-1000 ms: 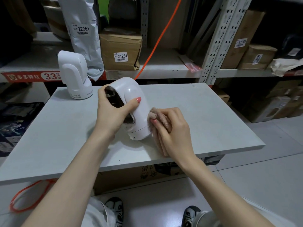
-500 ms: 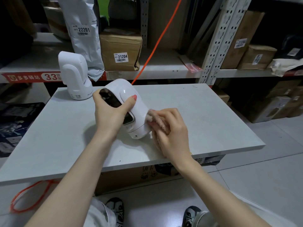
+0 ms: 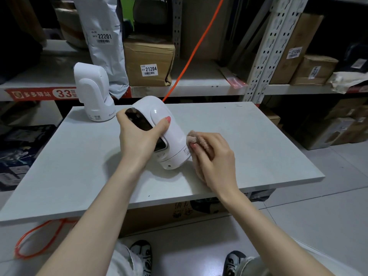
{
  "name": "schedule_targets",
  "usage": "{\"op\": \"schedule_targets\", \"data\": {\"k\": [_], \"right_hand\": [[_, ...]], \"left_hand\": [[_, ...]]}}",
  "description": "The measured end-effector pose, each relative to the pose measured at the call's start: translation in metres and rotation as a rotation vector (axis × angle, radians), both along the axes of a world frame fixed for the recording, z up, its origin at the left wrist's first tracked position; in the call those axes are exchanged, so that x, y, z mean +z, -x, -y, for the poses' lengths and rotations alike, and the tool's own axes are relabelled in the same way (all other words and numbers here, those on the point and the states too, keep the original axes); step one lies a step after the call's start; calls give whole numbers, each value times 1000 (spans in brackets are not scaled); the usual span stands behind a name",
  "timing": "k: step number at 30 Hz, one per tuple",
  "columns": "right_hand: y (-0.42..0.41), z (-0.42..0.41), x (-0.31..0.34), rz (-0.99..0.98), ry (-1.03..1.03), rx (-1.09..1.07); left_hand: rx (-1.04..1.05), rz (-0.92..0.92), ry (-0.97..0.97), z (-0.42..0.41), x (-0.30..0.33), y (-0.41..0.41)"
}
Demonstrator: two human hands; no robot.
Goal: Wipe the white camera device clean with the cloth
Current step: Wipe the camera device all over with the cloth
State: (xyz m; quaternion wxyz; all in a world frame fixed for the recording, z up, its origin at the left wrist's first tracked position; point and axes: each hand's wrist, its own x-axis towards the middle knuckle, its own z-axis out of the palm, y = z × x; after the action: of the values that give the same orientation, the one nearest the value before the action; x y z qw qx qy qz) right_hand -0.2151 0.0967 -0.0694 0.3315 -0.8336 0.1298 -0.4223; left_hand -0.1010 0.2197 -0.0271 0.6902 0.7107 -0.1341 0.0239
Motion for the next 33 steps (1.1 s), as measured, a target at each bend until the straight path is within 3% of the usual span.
{"op": "schedule_targets", "data": {"k": [7,12,20,27,33], "right_hand": [[3,-21,-7,178,530,2],[3,-16,-3,94,185,-7],[8,-16,5,-36,-421,7],[10,-18,24,59,-373,42],[13,-9,15,-83,-333,34]], "left_hand": [[-7,-71,76,-3,2,0],[-84,-100,115,-7,5,-1],[-256,10,72,-9,4,4],[-385,114,29,-9,3,9],[-465,7,75,-12,2,-3]]}}
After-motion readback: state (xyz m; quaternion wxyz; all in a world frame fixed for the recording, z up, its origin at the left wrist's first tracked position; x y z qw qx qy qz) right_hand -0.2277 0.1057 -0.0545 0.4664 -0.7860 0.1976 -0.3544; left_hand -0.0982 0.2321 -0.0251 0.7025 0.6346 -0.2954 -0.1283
